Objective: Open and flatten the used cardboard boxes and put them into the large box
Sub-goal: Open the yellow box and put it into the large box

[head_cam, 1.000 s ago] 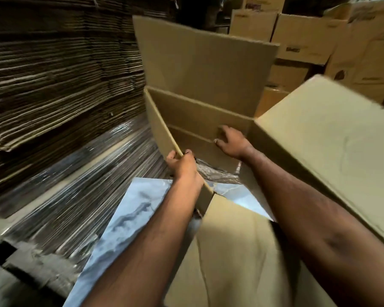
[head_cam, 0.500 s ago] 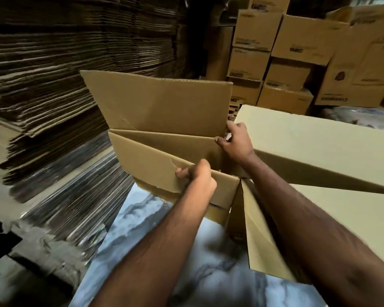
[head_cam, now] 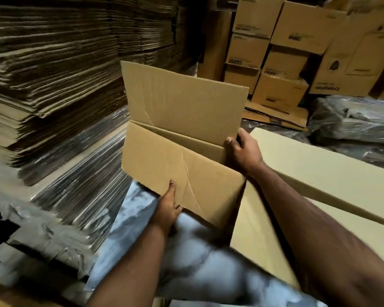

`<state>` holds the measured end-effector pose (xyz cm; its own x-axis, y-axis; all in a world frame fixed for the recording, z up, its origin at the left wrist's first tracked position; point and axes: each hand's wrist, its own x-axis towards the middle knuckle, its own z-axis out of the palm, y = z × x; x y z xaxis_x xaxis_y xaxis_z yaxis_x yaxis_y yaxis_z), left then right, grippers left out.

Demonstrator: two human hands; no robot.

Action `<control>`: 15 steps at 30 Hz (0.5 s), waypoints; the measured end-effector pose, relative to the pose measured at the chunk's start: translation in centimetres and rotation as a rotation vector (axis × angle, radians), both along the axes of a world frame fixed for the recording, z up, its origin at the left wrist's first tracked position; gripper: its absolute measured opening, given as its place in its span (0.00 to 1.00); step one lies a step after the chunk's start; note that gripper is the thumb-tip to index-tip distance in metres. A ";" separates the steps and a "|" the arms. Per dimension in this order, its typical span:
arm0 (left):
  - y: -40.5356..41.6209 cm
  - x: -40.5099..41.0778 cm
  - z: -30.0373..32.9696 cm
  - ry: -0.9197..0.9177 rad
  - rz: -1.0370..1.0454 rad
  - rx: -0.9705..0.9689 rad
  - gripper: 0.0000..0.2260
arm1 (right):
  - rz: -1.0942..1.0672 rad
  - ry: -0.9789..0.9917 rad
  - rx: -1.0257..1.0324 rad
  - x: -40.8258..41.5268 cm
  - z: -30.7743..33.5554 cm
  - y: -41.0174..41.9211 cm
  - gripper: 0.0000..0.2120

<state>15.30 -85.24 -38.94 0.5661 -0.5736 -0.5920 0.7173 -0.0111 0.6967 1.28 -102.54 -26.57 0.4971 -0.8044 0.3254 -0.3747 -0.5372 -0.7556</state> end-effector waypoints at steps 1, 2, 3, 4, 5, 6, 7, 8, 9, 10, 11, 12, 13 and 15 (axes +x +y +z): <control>0.5 0.3 -0.6 -0.032 -0.036 0.025 0.22 | -0.024 0.041 -0.010 -0.2 -0.5 0.2 0.11; 0.9 0.5 -1.5 -0.061 -0.050 0.056 0.24 | -0.048 0.079 -0.005 -0.4 -1.1 0.2 0.11; 1.0 0.9 -3.1 -0.082 -0.032 0.104 0.26 | -0.072 0.103 0.015 -0.8 -1.7 0.3 0.11; 1.2 1.2 -3.8 -0.103 -0.010 0.155 0.28 | -0.098 0.111 0.045 -1.2 -2.4 0.4 0.11; 1.5 1.2 -4.0 -0.127 0.004 0.196 0.26 | -0.126 0.114 0.081 -1.7 -3.2 0.4 0.11; 1.9 1.2 -3.7 -0.152 0.025 0.220 0.22 | -0.148 0.115 0.112 -2.3 -3.9 0.4 0.12; 2.4 1.0 -3.0 -0.178 0.040 0.229 0.16 | -0.161 0.113 0.142 -2.8 -4.5 0.5 0.12; 2.6 0.8 -2.5 -0.202 0.051 0.220 0.11 | -0.161 0.105 0.164 -3.1 -4.9 0.5 0.12; 2.6 0.6 -2.4 -0.224 0.048 0.206 0.08 | -0.153 0.103 0.179 -3.3 -5.1 0.6 0.11; 2.3 0.3 -2.5 -0.244 0.039 0.199 0.08 | -0.140 0.107 0.174 -3.3 -5.0 0.7 0.09; 2.0 -0.3 -2.4 -0.266 0.025 0.193 0.09 | -0.130 0.110 0.156 -3.3 -4.7 0.7 0.07; 1.7 -1.0 -2.3 -0.280 0.020 0.203 0.10 | -0.120 0.105 0.135 -3.3 -4.4 0.7 0.07; 1.5 -1.7 -2.3 -0.286 0.029 0.220 0.10 | -0.106 0.101 0.116 -3.5 -3.8 0.9 0.08; 1.0 -2.7 -2.8 -0.288 0.066 0.253 0.09 | -0.072 0.118 0.050 -4.2 -2.9 0.9 0.09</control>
